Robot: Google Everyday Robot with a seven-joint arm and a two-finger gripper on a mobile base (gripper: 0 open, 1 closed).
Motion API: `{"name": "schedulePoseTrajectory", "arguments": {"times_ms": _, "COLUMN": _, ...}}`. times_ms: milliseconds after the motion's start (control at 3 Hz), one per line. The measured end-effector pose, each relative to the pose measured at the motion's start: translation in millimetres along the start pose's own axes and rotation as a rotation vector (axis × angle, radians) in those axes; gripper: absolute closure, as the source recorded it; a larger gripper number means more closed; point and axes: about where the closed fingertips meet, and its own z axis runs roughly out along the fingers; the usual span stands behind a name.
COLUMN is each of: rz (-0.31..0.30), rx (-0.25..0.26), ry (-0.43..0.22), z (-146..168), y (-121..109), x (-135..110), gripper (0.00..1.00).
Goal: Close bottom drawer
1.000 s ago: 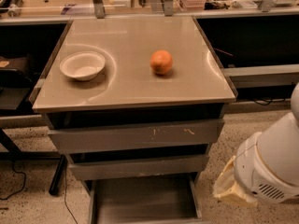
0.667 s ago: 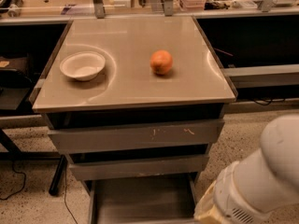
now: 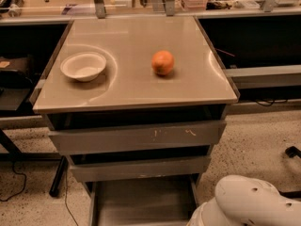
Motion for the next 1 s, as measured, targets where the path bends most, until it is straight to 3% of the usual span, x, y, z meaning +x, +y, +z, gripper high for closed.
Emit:
{"name": "schedulePoseTrajectory", "arguments": {"times_ms": 333, "rz": -0.001, "rx": 0.003, "ry": 0.001, "z": -1, "y": 0, "x": 0, "gripper": 1.0}}
{"name": "schedulePoseTrajectory", "arguments": {"times_ms": 667, "rz": 0.016, "rx": -0.018, "ry": -0.018, "z": 30, "y": -1, "x": 6, "gripper": 1.0}}
{"name": "schedulePoseTrajectory", "arguments": {"times_ms": 1000, "rz": 0.089, "rx": -0.049, "ry": -0.037, "z": 93, "y": -17, "x": 28, "gripper": 1.0}}
